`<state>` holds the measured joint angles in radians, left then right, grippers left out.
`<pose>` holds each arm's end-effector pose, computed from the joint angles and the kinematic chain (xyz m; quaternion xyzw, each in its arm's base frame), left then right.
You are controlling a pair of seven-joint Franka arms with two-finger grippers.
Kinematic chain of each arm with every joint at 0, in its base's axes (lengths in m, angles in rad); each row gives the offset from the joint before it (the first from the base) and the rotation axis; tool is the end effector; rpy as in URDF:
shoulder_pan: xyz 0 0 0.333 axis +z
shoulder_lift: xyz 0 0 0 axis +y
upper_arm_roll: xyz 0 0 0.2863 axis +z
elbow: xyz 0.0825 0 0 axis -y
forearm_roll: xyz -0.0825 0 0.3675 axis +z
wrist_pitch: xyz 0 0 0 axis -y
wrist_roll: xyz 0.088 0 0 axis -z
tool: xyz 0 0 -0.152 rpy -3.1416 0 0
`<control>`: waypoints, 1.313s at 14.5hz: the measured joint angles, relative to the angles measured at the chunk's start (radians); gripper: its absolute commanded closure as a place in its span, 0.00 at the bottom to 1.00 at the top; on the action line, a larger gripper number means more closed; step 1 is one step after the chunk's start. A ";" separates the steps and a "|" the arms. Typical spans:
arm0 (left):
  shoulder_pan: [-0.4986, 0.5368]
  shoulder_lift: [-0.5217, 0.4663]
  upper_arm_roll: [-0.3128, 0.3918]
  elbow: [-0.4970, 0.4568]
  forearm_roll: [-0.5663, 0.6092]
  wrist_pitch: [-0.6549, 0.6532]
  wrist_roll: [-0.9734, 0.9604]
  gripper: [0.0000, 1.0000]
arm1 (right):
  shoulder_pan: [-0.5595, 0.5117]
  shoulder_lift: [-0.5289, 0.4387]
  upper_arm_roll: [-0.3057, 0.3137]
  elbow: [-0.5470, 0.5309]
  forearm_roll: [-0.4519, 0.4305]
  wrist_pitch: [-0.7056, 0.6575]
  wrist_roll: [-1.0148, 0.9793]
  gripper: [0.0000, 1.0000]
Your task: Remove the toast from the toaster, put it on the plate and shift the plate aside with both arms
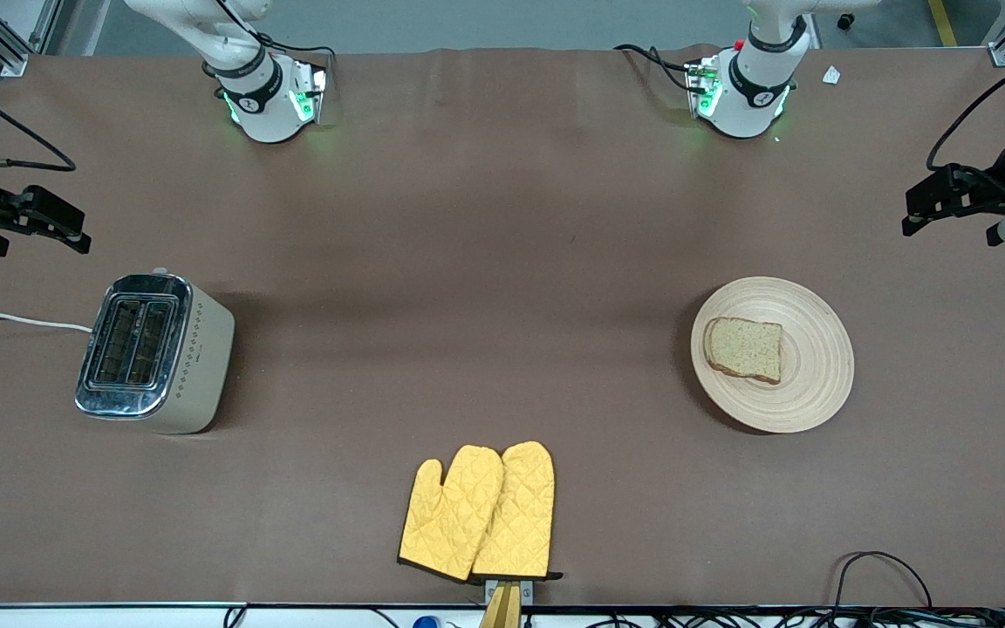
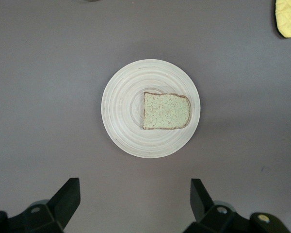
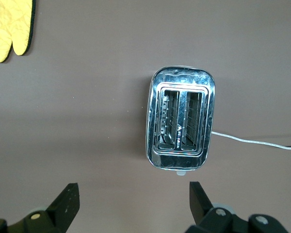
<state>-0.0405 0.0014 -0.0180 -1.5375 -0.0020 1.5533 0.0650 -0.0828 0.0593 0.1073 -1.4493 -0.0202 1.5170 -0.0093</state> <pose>0.5368 -0.0317 0.5626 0.9981 -0.0617 0.0072 0.0010 0.5501 0.0087 0.5680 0.9998 0.0162 0.0044 0.0069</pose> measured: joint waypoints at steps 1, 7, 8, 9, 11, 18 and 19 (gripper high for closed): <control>-0.007 -0.004 0.000 -0.005 0.000 0.000 -0.036 0.00 | 0.000 0.000 0.000 0.000 0.000 0.000 0.000 0.00; -0.025 0.000 -0.015 -0.008 0.000 0.009 -0.095 0.00 | 0.000 0.000 0.000 0.000 0.000 0.000 0.000 0.00; -0.024 0.002 -0.015 -0.008 0.000 0.011 -0.095 0.00 | 0.000 0.000 0.000 0.000 0.000 0.000 0.000 0.00; -0.024 0.003 -0.014 -0.006 0.000 0.014 -0.095 0.00 | 0.000 0.000 0.000 0.000 0.000 0.000 0.000 0.00; -0.023 0.003 -0.013 -0.002 0.000 0.014 -0.097 0.00 | 0.000 0.000 0.000 0.000 0.000 0.000 0.000 0.00; -0.016 0.005 -0.010 -0.002 0.001 0.014 -0.105 0.00 | 0.000 0.000 0.000 0.000 0.000 0.000 0.000 0.00; -0.016 0.006 -0.010 -0.002 0.001 0.014 -0.105 0.00 | 0.000 0.000 0.000 0.000 0.000 0.000 0.000 0.00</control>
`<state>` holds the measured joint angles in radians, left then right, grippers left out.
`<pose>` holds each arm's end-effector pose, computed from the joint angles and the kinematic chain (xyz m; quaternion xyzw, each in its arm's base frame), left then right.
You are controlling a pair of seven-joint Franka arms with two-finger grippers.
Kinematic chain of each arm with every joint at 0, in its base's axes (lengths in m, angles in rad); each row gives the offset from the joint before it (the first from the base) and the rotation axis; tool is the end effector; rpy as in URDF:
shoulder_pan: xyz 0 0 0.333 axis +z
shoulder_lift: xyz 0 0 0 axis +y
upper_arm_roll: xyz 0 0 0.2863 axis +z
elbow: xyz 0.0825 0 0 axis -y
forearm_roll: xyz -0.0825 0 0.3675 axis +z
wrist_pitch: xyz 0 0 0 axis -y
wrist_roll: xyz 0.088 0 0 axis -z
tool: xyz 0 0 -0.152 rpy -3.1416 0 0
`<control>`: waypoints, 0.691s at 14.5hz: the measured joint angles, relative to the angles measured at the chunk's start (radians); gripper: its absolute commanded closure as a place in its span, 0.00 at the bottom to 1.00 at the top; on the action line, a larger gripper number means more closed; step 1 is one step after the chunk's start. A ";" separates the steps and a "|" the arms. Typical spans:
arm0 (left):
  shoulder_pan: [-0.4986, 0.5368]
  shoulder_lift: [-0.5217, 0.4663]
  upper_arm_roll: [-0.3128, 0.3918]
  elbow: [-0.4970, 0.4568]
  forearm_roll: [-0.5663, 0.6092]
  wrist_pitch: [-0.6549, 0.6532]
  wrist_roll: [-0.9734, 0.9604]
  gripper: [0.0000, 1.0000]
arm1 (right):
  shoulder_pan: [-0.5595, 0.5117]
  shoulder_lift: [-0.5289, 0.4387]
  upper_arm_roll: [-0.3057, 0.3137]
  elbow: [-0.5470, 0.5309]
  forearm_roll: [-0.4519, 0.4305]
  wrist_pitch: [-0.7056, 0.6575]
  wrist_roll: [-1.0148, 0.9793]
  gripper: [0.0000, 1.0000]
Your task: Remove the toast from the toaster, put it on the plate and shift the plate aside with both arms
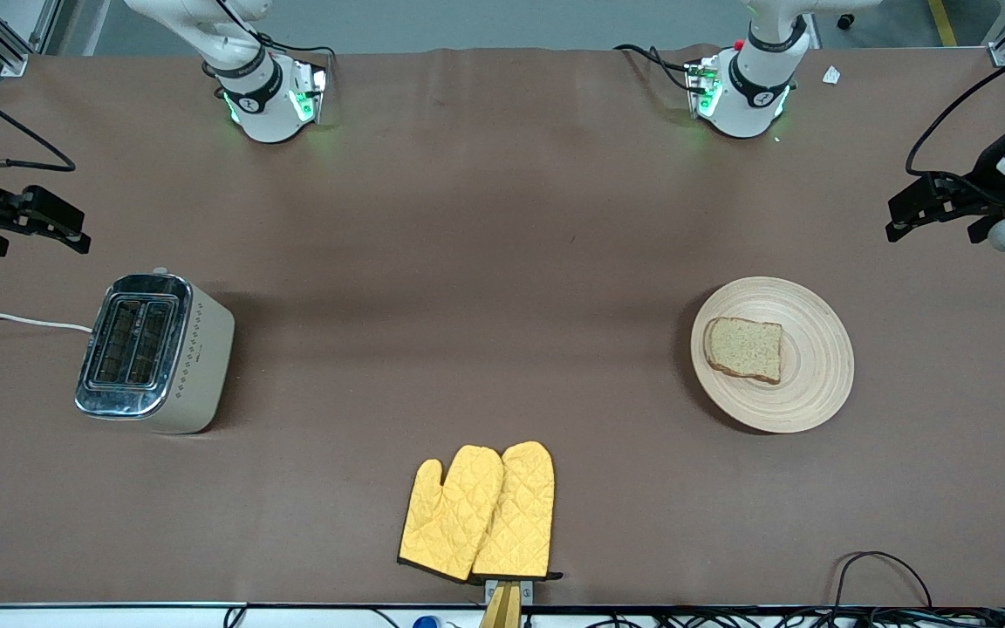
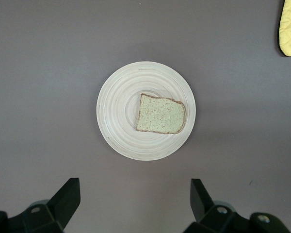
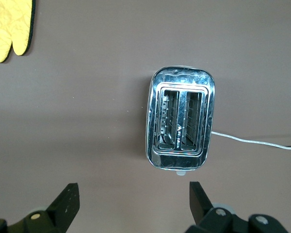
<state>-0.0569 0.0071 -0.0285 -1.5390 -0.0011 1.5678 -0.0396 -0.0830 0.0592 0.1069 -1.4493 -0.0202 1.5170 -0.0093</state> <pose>0.5392 -0.0463 0.5602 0.9997 -0.0229 0.0108 0.0013 0.5501 0.0084 0.5681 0.9998 0.0159 0.0045 0.0069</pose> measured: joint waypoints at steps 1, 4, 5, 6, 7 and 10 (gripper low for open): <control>0.000 0.000 0.000 0.000 0.000 0.000 0.000 0.00 | 0.000 0.000 0.000 0.000 0.000 0.000 0.000 0.00; 0.002 0.001 0.000 0.000 0.001 0.000 0.000 0.00 | 0.000 0.000 0.000 0.000 0.000 0.000 0.000 0.00; 0.002 0.001 0.000 0.000 0.001 0.000 0.000 0.00 | 0.000 0.000 0.000 0.000 0.000 0.000 0.000 0.00; 0.002 0.001 0.000 0.000 0.001 0.000 0.000 0.00 | 0.000 0.000 0.000 0.000 0.000 0.000 0.000 0.00; 0.003 0.001 0.001 0.000 0.001 0.000 0.000 0.00 | 0.000 0.000 0.000 0.000 0.000 0.000 0.000 0.00; 0.001 0.001 -0.001 0.000 0.007 0.002 0.000 0.00 | 0.000 0.000 0.000 0.000 0.000 0.000 0.000 0.00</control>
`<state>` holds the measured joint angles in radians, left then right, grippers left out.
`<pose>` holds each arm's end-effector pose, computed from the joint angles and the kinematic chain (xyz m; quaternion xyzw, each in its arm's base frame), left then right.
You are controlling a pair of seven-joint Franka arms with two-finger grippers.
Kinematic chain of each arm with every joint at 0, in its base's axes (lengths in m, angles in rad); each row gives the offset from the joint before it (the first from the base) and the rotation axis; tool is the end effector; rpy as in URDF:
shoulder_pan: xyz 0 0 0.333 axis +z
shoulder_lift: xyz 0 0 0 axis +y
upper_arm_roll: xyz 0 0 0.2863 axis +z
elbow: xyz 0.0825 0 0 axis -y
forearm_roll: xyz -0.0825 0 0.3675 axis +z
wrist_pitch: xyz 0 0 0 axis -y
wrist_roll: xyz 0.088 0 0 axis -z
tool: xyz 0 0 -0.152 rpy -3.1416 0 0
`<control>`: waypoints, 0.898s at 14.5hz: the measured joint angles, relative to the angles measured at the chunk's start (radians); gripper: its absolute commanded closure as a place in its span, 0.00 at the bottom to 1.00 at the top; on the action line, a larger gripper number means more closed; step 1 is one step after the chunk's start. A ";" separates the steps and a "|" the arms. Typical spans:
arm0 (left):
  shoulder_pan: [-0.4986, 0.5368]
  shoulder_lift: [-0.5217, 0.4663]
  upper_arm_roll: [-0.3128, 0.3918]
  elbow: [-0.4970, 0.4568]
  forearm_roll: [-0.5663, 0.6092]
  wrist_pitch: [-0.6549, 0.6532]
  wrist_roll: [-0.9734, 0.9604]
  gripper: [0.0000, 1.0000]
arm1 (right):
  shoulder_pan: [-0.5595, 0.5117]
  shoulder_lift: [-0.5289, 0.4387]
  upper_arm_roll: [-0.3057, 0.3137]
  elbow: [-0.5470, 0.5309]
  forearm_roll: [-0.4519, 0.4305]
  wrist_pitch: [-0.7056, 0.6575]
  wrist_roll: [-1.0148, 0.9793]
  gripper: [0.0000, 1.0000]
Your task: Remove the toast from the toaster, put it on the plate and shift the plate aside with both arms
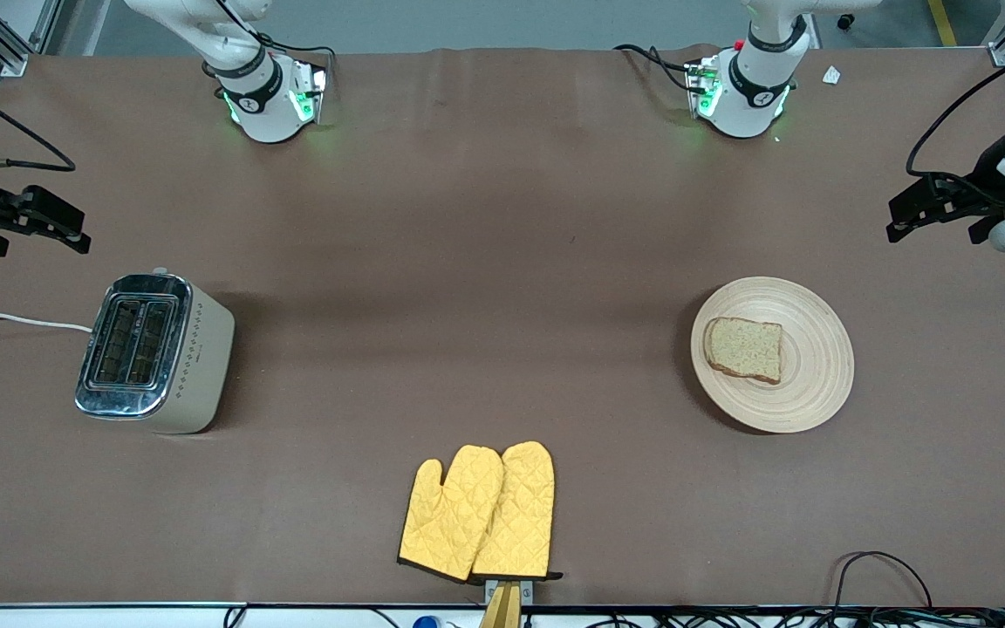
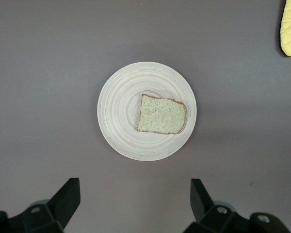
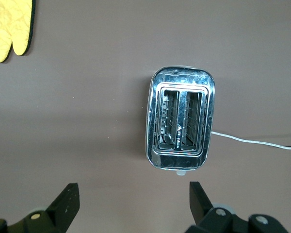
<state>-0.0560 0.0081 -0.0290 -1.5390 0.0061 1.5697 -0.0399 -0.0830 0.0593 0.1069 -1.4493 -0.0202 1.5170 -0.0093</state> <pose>0.5398 -0.0450 0.5598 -0.9997 0.0225 -0.0115 0.0022 0.5501 0.0084 0.5680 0.9998 0.0159 0.0044 0.0069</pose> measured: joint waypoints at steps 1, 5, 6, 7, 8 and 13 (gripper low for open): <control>0.000 0.000 0.000 0.000 0.003 0.001 0.000 0.00 | 0.000 0.000 0.000 0.000 0.000 0.000 0.000 0.00; 0.002 0.002 0.001 0.000 0.007 0.009 0.000 0.00 | 0.000 0.000 0.000 0.000 0.000 0.000 0.000 0.00; 0.002 0.002 0.001 0.000 0.007 0.009 0.000 0.00 | 0.000 0.000 0.000 0.000 0.000 0.000 0.000 0.00; 0.002 0.002 0.001 0.000 0.007 0.010 0.000 0.00 | 0.000 0.000 0.000 0.000 0.000 0.000 0.000 0.00; 0.002 0.002 0.001 0.000 0.007 0.010 0.000 0.00 | 0.000 0.000 0.000 0.000 0.000 0.000 0.000 0.00; 0.002 0.002 0.001 0.000 0.008 0.013 0.000 0.00 | 0.000 0.000 0.000 0.000 0.000 0.000 0.000 0.00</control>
